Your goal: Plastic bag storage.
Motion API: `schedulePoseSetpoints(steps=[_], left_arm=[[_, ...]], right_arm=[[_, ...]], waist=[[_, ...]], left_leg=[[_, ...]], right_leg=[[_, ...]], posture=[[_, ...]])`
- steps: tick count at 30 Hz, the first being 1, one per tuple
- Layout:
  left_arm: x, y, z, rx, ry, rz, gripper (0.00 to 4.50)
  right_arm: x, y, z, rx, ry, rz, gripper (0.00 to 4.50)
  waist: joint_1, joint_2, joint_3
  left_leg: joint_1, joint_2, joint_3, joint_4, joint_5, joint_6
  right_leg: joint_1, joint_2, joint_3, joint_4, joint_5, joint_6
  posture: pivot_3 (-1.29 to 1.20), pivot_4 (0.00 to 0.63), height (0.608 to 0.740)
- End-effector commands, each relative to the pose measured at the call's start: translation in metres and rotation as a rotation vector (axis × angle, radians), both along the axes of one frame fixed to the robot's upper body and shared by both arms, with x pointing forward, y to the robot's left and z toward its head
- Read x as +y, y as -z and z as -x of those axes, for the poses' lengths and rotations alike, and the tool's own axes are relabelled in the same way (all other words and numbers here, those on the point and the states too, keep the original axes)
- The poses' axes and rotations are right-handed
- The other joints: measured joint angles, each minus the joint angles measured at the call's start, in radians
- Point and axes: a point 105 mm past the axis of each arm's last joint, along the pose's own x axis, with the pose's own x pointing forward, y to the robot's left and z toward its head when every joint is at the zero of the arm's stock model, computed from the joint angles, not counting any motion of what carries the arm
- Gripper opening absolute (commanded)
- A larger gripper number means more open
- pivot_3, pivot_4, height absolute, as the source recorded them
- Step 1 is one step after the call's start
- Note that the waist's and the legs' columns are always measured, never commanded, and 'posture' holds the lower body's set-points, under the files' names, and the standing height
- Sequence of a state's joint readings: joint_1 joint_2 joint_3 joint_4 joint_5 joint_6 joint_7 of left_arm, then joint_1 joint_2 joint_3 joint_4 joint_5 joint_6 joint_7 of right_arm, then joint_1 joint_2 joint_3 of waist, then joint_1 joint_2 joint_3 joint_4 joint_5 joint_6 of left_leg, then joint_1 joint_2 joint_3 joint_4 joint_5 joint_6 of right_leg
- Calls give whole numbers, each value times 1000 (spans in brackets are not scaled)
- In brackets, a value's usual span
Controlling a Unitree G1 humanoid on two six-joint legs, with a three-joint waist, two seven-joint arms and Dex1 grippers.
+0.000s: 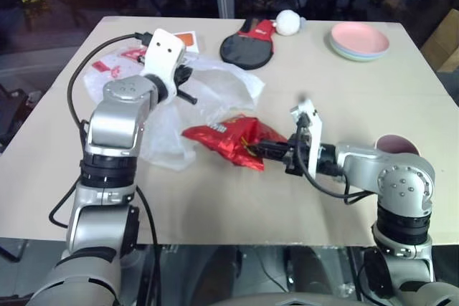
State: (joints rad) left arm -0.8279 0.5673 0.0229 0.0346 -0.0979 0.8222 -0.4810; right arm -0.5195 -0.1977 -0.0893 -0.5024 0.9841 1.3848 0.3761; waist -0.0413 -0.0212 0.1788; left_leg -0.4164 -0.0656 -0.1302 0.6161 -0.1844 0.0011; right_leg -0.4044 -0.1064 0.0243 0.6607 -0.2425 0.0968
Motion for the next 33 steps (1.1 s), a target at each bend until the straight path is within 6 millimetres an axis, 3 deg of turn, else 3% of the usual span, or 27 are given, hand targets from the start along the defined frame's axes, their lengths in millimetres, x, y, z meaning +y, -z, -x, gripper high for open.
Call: schedulePoseSetpoints(steps=[1,5,11,15,18,26,32,33], left_arm=[[-16,-19,9,15,123,110,0],[-29,-19,19,97,223,203,0],[-39,-27,39,188,348,276,0],[-46,-29,50,260,412,338,0],[-44,-28,57,304,435,351,0],[-44,-26,66,374,457,384,0],[-63,-29,67,386,495,439,0],[-66,-27,66,390,495,463,0]], right_arm=[[5,-25,7,-128,-59,-49,52],[9,-37,2,-219,-65,-73,52],[21,-35,-24,-383,-61,-7,52],[27,-20,-45,-487,-45,104,52],[20,-4,-57,-543,-32,200,52],[13,13,-80,-607,60,314,52],[59,2,-99,-633,119,250,52],[76,0,-103,-667,127,240,52]], waist=[[-1,0,0],[-3,0,0],[-4,0,0],[-4,0,0],[-1,0,0],[-3,0,0],[-5,-1,0],[-6,-1,0]], left_leg=[[0,0,0,0,0,0],[0,0,0,0,0,0],[0,0,1,0,0,0],[0,1,0,0,1,-1],[-1,1,1,0,1,-1],[-1,1,0,0,2,-3],[-1,1,0,-1,3,-5],[-1,1,0,-1,4,-6]], right_leg=[[0,0,0,0,0,0],[-1,0,0,0,0,0],[-1,1,1,0,0,0],[-1,1,0,1,0,0],[-1,1,0,0,0,0],[-2,1,1,1,0,0],[-3,2,1,1,2,-3],[-4,2,1,1,2,-4]], posture=[[0,150,740],[0,150,740],[0,150,740],[0,150,740],[0,150,740],[0,150,740],[0,150,740],[0,150,740]])
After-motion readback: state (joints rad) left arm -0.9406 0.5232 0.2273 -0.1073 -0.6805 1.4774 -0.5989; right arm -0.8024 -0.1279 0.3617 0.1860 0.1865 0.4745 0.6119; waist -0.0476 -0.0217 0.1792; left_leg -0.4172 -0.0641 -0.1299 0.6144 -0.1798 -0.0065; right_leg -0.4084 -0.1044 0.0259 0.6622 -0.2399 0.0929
